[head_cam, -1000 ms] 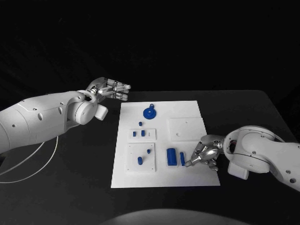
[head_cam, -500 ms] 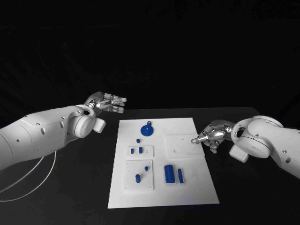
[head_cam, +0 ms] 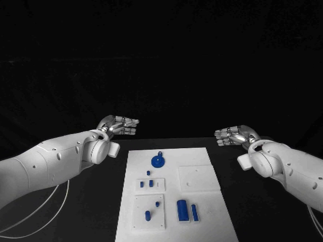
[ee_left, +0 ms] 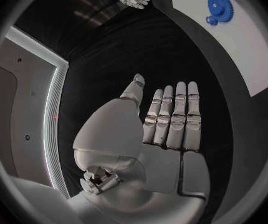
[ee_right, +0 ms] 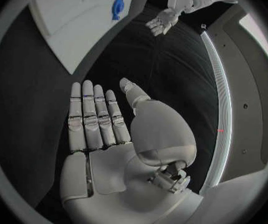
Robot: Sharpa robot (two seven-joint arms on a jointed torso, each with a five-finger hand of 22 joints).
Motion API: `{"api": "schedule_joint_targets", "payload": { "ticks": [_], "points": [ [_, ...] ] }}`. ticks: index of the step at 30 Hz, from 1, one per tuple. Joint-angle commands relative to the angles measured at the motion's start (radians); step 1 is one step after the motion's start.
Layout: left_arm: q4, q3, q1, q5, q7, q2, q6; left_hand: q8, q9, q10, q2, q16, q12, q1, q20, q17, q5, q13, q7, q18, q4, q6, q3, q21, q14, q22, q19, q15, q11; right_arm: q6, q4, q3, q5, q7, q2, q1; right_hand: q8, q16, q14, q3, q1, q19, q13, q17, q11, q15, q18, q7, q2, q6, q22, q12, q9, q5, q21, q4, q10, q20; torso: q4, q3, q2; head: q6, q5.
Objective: Assemble the parts on the task board
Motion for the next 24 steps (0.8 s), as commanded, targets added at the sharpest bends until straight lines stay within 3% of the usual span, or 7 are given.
{"api": "schedule_joint_targets", "payload": {
  "ticks": [1,4,6,7,10,13,24],
  "points": [
    [-0.004,0.001,0.001,0.044,0.064,0.009,0.022,-0.002,-0.002,-0.019,0.011,-0.005,0.002,-0.002,0.009,-0.002,-0.001,-0.002,0.000,-0.003,-0.010,-0.010,0.000,-0.018,-0.028,-0.010,-0.014,0.004,0.000,-0.051,-0.032,0.003,0.178,0.219,0.018,0.001,-0.002,-0.011,-0.031,-0.007,-0.014,-0.052,-0.003,-0.078,0.008,0.007,0.027,-0.006,0.002,-0.029,-0.116,-0.006,-0.007,0.007,-0.003,-0.009,-0.034,0.037,0.0013,0.0071,0.000,0.009,0.004],
    [-0.006,0.002,0.001,0.046,0.079,0.015,0.031,-0.003,-0.002,-0.027,0.015,-0.005,0.002,-0.003,0.016,-0.003,-0.002,-0.002,-0.004,0.001,-0.015,-0.009,-0.001,-0.033,-0.047,-0.017,-0.018,0.006,-0.001,-0.036,-0.047,0.006,0.203,0.249,0.028,0.001,-0.001,-0.012,-0.049,-0.035,-0.015,-0.056,-0.003,-0.078,0.008,0.004,0.071,-0.012,0.012,-0.049,-0.183,-0.005,-0.007,0.008,0.003,-0.011,-0.050,0.076,0.0017,0.0081,0.001,0.010,0.006],
    [-0.003,0.001,-0.001,0.016,0.022,0.008,0.003,-0.065,-0.063,-0.362,-0.007,-0.066,-0.056,-0.412,-0.117,-0.066,-0.073,-0.060,-0.128,-0.061,0.012,-0.325,-0.001,-0.115,-0.381,-0.090,-1.016,-0.130,-0.130,-0.025,-0.036,0.003,0.093,0.109,0.021,0.000,-0.062,-0.073,-0.373,-0.183,-0.380,-0.946,-0.061,-0.139,-0.123,-0.122,-0.085,-0.117,-0.030,-1.008,-0.270,-0.064,-0.068,-0.315,-0.070,0.189,-0.368,-0.139,0.0014,0.0043,-0.001,0.007,0.002],
    [0.001,0.002,-0.002,0.016,0.023,0.007,0.000,-0.065,-0.063,-0.385,-0.007,-0.066,-0.056,-0.439,-0.117,-0.066,-0.073,-0.060,-0.128,-0.061,0.012,-1.026,-0.001,-0.115,-0.404,-0.090,-1.016,-0.130,-0.130,-0.028,-0.032,0.001,0.096,0.111,0.021,0.000,-0.062,-0.073,-1.090,-0.183,-0.406,-0.946,-0.061,-0.139,-0.123,-0.122,-0.085,-0.117,-0.030,-1.008,-0.270,-0.064,-0.068,-0.315,-0.070,0.189,-1.071,-0.139,0.0028,0.0038,-0.003,0.007,0.001],
    [0.031,0.009,-0.013,0.021,0.033,0.000,-0.025,-0.065,-0.063,-1.103,-0.007,-0.066,-0.056,-0.552,-0.117,-0.066,-0.073,-0.060,-0.128,-0.061,0.012,-1.026,-0.001,-0.115,-1.119,-0.090,-1.016,-0.130,-0.130,-0.053,-0.003,-0.014,0.122,0.127,0.013,0.002,-0.062,-0.073,-1.090,-0.183,-1.192,-0.946,-0.061,-0.139,-0.123,-0.122,-0.085,-0.117,-0.030,-1.008,-0.270,-0.064,-0.068,-0.315,-0.070,0.189,-1.071,-0.139,0.0133,0.0004,-0.018,0.003,-0.008],
    [0.074,0.019,-0.029,0.027,0.048,-0.012,-0.062,-0.065,-0.063,-1.103,-0.007,-0.066,-0.056,-1.317,-0.117,-0.066,-0.073,-0.060,-0.128,-0.061,0.012,-1.026,-0.001,-0.115,-1.119,-0.090,-1.016,-0.130,-0.130,-0.089,0.041,-0.035,0.161,0.152,0.003,0.005,-0.062,-0.073,-1.090,-0.183,-1.192,-0.946,-0.061,-0.139,-0.123,-0.122,-0.085,-0.117,-0.030,-1.008,-0.270,-0.064,-0.068,-0.315,-0.070,0.189,-1.071,-0.139,0.0288,-0.0047,-0.040,-0.003,-0.022],
    [0.404,0.099,-0.148,0.073,0.159,-0.097,-0.341,-0.065,-0.063,-1.103,-0.007,-0.066,-0.056,-1.317,-0.117,-0.066,-0.073,-0.060,-0.128,-0.061,0.012,-1.026,-0.001,-0.115,-1.119,-0.090,-1.016,-0.130,-0.130,-0.366,0.371,-0.197,0.451,0.334,-0.076,0.026,-0.062,-0.073,-1.090,-0.183,-1.192,-0.946,-0.061,-0.139,-0.123,-0.122,-0.085,-0.117,-0.030,-1.008,-0.270,-0.064,-0.068,-0.315,-0.070,0.189,-1.071,-0.139,0.0610,-0.0151,-0.086,-0.016,-0.052]
  ]
}}
